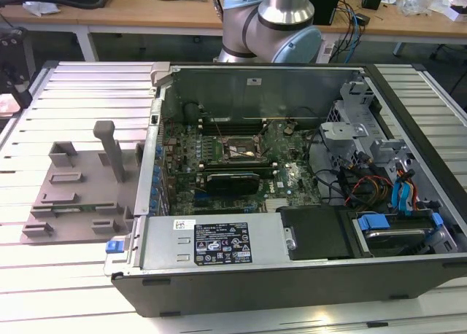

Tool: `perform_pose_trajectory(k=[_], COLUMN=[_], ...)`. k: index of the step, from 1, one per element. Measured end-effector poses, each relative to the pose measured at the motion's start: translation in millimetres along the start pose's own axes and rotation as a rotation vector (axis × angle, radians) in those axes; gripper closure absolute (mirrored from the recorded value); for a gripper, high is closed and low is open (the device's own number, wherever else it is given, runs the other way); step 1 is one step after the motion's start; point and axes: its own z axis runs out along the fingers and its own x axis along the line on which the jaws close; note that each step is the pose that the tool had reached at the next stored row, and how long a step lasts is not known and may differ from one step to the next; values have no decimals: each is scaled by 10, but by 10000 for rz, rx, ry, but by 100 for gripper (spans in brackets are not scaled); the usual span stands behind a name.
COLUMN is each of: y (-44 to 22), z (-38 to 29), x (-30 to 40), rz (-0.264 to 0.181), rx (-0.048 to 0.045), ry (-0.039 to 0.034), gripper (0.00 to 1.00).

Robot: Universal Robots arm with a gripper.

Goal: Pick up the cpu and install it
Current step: 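Pick up the cpu and move it towards the insertion slot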

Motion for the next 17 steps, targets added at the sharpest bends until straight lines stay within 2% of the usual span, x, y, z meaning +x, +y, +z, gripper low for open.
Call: perform_pose_trajectory(k=[2,5,10,17], y=[-3,-11,-19,-24], z=[1,4,7,9], x=[-25,-121,-212,-262], rz=[-1,1,0,-1], rx=[1,9,11,12], ry=[0,0,0,0], gripper=[45,45,45,45])
